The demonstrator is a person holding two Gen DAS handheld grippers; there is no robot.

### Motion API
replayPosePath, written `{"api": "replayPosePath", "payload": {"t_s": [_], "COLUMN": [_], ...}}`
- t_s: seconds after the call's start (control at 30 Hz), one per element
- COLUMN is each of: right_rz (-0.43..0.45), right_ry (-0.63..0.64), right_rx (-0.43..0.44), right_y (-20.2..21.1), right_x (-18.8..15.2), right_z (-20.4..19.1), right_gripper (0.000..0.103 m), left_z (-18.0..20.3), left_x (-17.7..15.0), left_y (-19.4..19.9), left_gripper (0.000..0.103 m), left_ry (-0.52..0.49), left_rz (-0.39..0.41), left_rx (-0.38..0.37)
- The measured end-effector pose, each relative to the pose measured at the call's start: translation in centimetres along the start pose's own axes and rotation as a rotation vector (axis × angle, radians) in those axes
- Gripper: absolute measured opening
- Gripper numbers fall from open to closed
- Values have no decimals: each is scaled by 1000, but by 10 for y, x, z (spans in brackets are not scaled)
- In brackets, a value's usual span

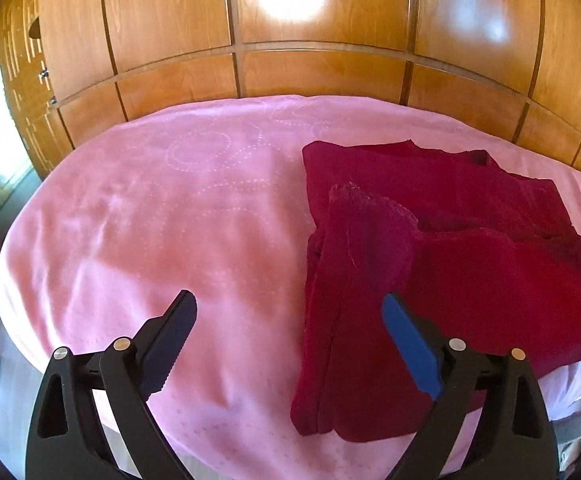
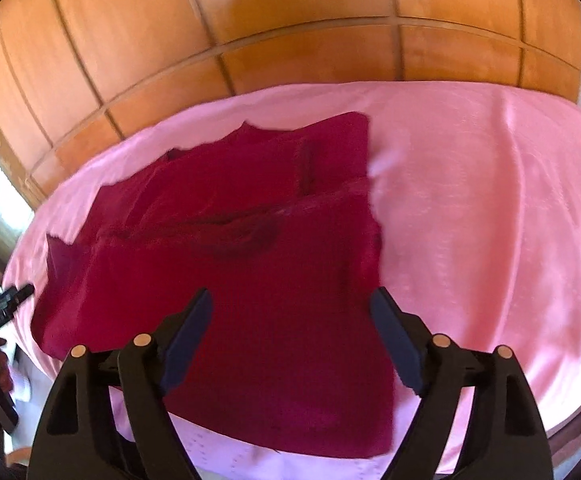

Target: Fold small clothes

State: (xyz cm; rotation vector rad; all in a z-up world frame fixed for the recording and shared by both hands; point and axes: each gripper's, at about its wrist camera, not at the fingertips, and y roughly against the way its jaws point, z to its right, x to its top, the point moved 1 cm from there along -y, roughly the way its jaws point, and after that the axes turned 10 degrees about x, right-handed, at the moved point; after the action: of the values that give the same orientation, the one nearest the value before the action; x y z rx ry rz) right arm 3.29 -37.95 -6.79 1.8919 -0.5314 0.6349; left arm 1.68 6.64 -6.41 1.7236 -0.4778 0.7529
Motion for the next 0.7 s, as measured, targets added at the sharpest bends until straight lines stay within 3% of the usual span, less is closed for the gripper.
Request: {"api": "replayPosePath", "payload": {"t_s": [0.2, 0.37, 0.7], "right_rz": [-82, -71, -89], "right_ry": [-20, 25, -22], "right_rx": [-29, -49, 21], "right_y": [-32, -39, -40], "right_x": [-19, -27, -24], "right_z": [3, -2, 5], "right_gripper": [92, 101, 101], "left_z": [4, 7, 1], "left_x": [-1, -4, -4], "left_y": [-8, -9, -6], "left_gripper": [93, 93, 93], "left_ry": [-17, -47, -51], "left_rz": [-27, -27, -14], "left_rx": [4, 16, 10]}}
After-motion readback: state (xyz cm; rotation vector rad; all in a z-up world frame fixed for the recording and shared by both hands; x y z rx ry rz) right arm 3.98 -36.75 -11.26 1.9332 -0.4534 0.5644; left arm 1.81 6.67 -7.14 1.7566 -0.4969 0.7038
